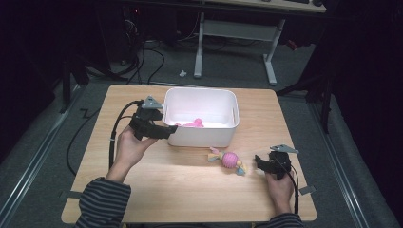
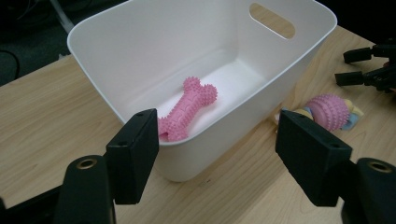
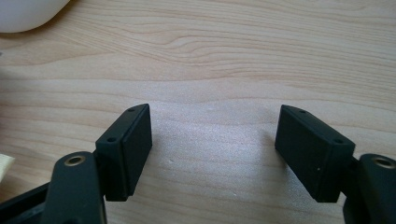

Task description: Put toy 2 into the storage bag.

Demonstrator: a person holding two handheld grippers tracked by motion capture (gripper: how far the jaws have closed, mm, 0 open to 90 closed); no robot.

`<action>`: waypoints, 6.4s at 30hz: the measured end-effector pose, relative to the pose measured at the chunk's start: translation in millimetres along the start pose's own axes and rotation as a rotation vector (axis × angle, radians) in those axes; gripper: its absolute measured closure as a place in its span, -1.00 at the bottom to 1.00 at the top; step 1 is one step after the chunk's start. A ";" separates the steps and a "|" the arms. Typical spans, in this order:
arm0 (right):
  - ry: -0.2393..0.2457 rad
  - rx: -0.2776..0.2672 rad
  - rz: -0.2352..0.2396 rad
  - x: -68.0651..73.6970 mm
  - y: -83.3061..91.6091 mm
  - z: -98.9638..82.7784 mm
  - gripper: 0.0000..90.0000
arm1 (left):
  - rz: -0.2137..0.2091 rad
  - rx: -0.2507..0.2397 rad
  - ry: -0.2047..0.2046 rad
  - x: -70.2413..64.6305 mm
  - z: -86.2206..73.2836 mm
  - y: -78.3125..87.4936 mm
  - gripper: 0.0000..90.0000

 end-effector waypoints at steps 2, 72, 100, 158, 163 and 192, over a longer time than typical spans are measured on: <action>0.000 0.000 -0.001 -0.1 0.0 0.0 -0.38 | 0.004 -0.003 0.010 0.8 -4.9 3.0 -0.32; 0.003 0.002 0.002 -0.1 0.0 0.1 -0.38 | 0.088 0.102 0.176 22.1 -150.8 -62.5 -0.36; 0.031 0.007 0.035 1.4 0.2 -0.4 -0.44 | 0.193 0.043 0.154 32.8 -161.7 -83.4 -0.45; 0.336 0.138 0.330 119.1 15.2 43.4 -0.39 | 0.222 0.052 0.145 30.9 -160.9 -85.3 -0.46; 0.344 0.149 0.323 118.1 11.4 42.6 -0.33 | 0.222 0.052 0.145 30.9 -160.8 -85.4 -0.46; 0.361 0.229 0.331 106.7 14.1 44.4 -0.26 | 0.222 0.053 0.145 30.8 -160.9 -85.3 -0.46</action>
Point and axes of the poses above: each handheld gripper's, and its own axes: y roughly backward along the jaws, z roughly out of its top, x roughly to its left, the point moved 6 cm from there along -y, roughly forward along the jaws, and after that the axes turned 3 degrees about z, right-handed, at the moved point
